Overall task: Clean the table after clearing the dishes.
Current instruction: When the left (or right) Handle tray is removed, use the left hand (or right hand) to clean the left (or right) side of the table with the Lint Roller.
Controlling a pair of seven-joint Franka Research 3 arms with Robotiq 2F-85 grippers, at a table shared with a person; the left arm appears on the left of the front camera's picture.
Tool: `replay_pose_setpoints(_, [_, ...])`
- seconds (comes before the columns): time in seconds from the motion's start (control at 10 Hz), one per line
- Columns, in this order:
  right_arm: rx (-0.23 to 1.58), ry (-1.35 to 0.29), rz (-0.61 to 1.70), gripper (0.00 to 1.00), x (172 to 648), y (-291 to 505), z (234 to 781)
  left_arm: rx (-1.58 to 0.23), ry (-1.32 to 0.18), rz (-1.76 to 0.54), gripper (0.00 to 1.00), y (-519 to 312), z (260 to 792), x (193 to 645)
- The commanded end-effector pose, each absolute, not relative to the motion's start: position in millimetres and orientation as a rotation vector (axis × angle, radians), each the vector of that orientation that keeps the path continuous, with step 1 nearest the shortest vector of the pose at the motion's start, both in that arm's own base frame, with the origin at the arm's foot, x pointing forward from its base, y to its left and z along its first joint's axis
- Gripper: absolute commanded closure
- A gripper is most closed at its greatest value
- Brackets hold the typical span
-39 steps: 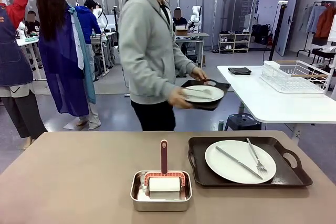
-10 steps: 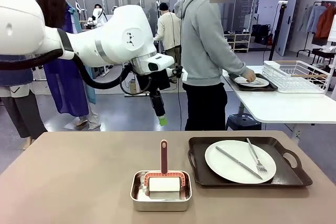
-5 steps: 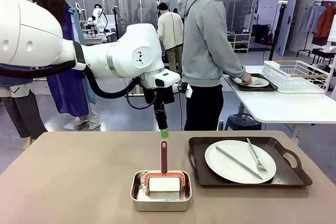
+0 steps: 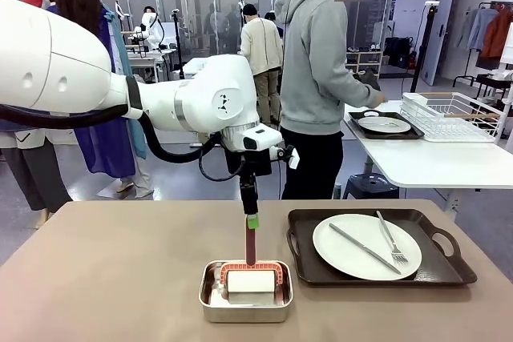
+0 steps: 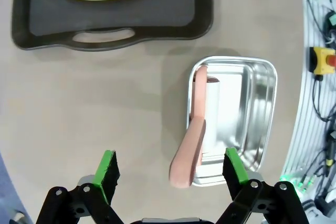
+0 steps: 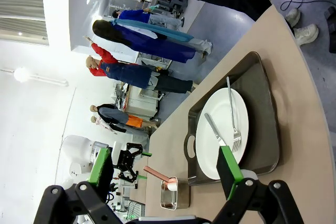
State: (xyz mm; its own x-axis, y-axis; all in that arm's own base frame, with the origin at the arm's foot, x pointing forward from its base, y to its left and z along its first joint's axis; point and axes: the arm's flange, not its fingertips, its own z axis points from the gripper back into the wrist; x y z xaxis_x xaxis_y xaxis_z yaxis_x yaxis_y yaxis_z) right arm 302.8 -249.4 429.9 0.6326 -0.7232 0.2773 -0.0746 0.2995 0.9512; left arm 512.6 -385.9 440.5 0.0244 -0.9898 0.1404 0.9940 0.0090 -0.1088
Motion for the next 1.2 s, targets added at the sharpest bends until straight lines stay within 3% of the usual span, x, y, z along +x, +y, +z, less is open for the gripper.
replay_pose_setpoints(0.0, [1.211, -0.808, -0.49, 0.0, 302, -248, 433, -0.18, 0.036, -1.59, 0.0, -384, 433, 503])
replay_pose_setpoints(0.4, [1.211, -0.808, -0.49, 0.0, 302, -248, 433, -0.181, 0.094, -1.586, 0.0, -385, 417, 498])
replay_pose_setpoints(0.6, [1.211, -0.808, -0.49, 0.0, 302, -248, 433, -0.19, 0.078, -1.586, 0.45, -385, 413, 496])
replay_pose_setpoints(0.7, [1.211, -0.808, -0.49, 0.0, 302, -248, 433, -0.193, 0.074, -1.584, 0.8, -385, 413, 497])
replay_pose_setpoints(0.8, [1.211, -0.808, -0.49, 0.0, 302, -248, 433, -0.2, 0.067, -1.58, 1.0, -385, 414, 497])
replay_pose_setpoints(1.1, [1.211, -0.808, -0.49, 0.0, 302, -248, 433, -0.217, 0.069, -1.566, 0.98, -386, 412, 496])
